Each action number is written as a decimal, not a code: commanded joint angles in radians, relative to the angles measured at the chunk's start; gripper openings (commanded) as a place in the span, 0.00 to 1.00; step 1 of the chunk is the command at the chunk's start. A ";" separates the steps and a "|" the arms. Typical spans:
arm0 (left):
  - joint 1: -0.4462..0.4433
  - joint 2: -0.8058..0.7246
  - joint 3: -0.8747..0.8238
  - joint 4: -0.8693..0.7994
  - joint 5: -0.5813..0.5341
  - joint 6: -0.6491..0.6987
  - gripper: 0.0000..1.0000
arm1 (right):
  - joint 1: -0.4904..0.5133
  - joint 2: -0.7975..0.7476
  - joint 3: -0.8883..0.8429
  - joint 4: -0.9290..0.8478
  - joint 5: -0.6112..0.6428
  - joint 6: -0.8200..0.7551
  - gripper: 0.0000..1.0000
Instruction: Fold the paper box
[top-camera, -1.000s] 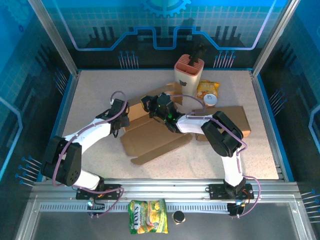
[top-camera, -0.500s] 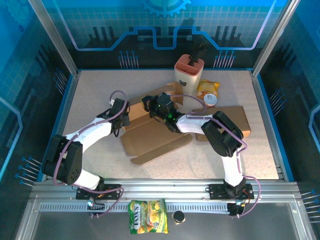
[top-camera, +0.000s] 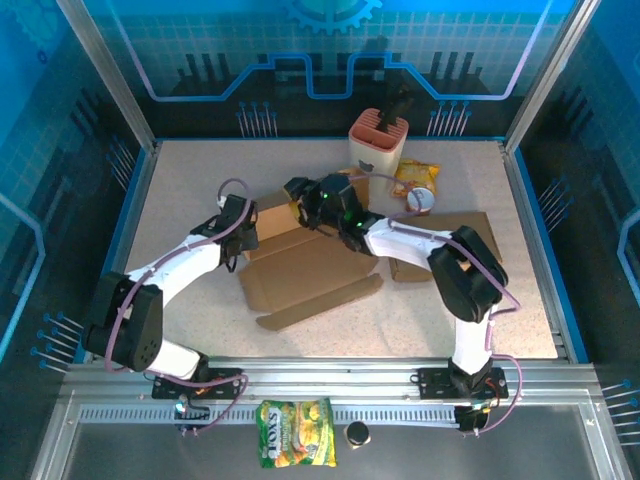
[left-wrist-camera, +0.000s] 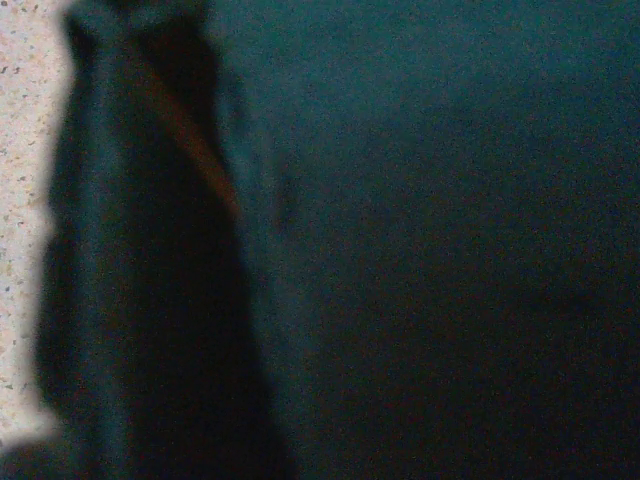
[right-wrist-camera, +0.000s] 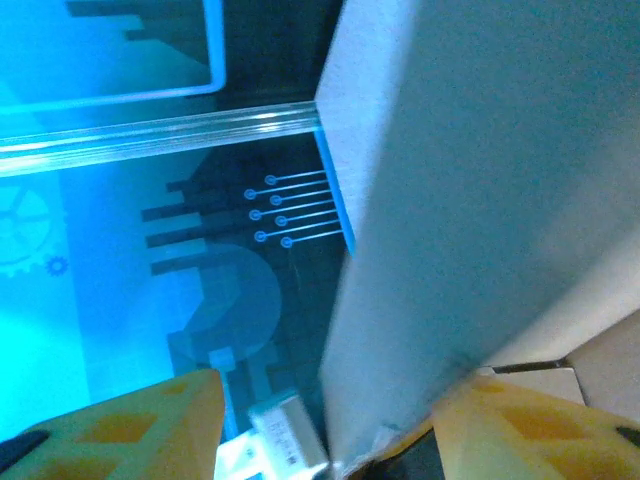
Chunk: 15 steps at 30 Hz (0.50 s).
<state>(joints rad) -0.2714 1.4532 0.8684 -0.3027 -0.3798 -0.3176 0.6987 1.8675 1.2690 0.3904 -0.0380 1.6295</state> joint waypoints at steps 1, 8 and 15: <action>0.031 -0.051 0.050 -0.022 0.064 0.027 0.00 | -0.036 -0.111 0.055 -0.155 -0.019 -0.133 0.62; 0.109 -0.071 0.118 -0.105 0.214 0.019 0.00 | -0.097 -0.255 0.098 -0.331 -0.016 -0.302 0.62; 0.213 -0.086 0.202 -0.161 0.449 -0.028 0.00 | -0.220 -0.384 0.258 -0.711 0.002 -0.538 0.58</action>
<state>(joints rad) -0.0868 1.4082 1.0145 -0.4202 -0.0837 -0.3138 0.5308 1.5463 1.4548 -0.0990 -0.0532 1.2407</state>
